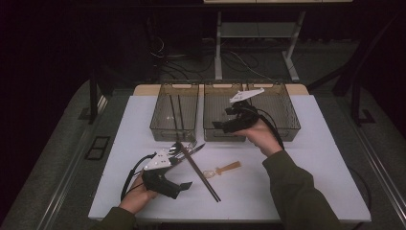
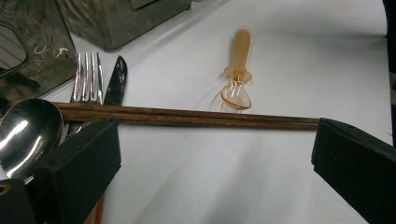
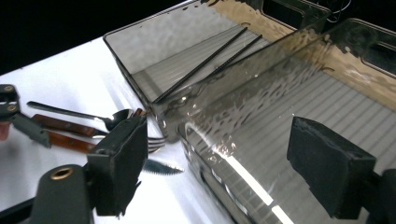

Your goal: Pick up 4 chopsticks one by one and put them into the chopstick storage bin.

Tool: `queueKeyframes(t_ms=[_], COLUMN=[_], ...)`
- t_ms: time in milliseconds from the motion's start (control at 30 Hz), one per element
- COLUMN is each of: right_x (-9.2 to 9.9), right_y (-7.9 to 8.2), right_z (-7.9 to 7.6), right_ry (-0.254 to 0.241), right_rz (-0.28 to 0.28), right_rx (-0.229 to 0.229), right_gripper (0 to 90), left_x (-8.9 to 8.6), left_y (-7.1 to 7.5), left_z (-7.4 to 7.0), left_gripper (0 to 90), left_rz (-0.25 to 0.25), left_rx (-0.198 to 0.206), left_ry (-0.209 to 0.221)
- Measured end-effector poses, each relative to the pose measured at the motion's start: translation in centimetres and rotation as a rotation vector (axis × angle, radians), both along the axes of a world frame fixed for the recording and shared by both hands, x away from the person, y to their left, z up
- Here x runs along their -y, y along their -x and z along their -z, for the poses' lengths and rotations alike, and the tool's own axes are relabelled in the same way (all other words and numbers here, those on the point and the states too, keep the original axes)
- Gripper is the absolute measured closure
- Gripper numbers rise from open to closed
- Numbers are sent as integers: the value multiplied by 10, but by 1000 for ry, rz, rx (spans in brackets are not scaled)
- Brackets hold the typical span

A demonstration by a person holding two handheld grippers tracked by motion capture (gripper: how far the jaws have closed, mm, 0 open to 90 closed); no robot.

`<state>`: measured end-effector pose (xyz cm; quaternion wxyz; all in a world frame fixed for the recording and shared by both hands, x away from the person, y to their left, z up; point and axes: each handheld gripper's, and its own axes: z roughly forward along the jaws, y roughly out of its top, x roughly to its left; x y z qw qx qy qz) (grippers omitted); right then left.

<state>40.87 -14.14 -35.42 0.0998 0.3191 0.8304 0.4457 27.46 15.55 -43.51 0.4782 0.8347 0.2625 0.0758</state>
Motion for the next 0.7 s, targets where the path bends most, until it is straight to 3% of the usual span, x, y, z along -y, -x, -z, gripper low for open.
queueKeyframes(t_ms=[333, 700], right_x=[36, 75], right_y=[24, 61], right_z=[12, 32], right_ry=[-17, -24], right_rz=[25, 92], right_rx=[21, 38], right_gripper=[190, 177], left_x=[0, 1], left_y=[-2, -2], left_z=[1, 0], left_gripper=[8, 9], left_rz=[-20, -53], left_rx=[0, 6], left_ry=[3, -9])
